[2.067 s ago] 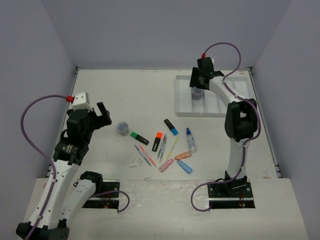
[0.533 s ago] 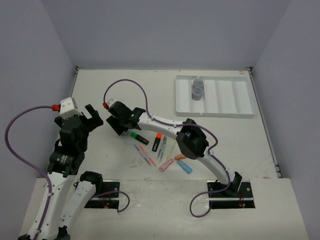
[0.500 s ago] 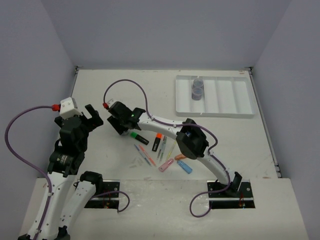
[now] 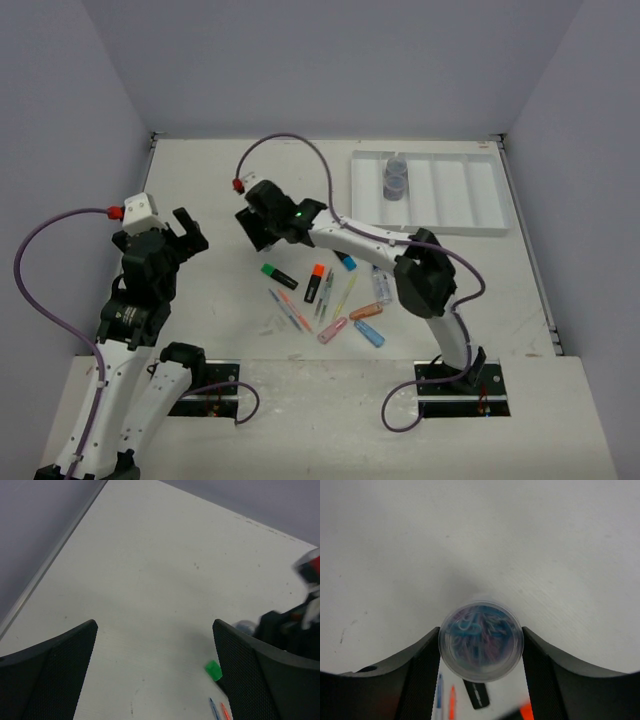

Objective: Sort the stationery into containers
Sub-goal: Pick up the stationery from the center of the board, then place the stationery in the storage box.

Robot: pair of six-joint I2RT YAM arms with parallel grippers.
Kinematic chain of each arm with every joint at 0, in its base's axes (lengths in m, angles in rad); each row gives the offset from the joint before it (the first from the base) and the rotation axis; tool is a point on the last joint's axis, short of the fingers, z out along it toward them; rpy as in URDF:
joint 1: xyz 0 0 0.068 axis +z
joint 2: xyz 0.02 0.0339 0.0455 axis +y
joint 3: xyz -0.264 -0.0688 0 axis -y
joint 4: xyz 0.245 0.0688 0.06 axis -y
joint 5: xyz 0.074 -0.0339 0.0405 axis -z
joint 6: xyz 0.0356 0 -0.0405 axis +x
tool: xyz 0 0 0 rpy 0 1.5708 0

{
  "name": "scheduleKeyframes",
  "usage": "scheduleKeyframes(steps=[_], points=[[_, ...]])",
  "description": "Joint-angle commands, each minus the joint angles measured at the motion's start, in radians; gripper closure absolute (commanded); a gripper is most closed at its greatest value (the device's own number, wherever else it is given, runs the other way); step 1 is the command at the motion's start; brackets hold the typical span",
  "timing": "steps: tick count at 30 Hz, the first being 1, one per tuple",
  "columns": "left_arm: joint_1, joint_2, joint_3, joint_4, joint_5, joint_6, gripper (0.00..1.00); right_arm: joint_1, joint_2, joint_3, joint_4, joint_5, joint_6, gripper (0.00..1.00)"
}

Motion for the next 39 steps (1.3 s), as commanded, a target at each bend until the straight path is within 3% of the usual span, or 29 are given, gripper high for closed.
scheduleKeyframes(steps=[1,5,12,25,39], points=[[0.007,0.009,0.011,0.026,0.022,-0.002,0.00,-0.233,-0.300,-0.191,0.115,0.079,0.072,0.90],[0.008,0.021,0.012,0.027,0.034,0.003,0.00,-0.459,-0.341,-0.283,0.049,0.155,0.108,0.91],[0.007,0.025,0.009,0.033,0.047,0.007,0.00,-0.682,-0.313,-0.350,0.022,0.172,0.127,0.90],[0.008,0.036,0.006,0.038,0.057,0.012,0.00,-0.710,-0.240,-0.364,0.026,0.107,0.149,0.86],[0.007,0.038,0.006,0.041,0.063,0.015,0.00,-0.693,-0.406,-0.501,0.066,0.104,0.192,0.86]])
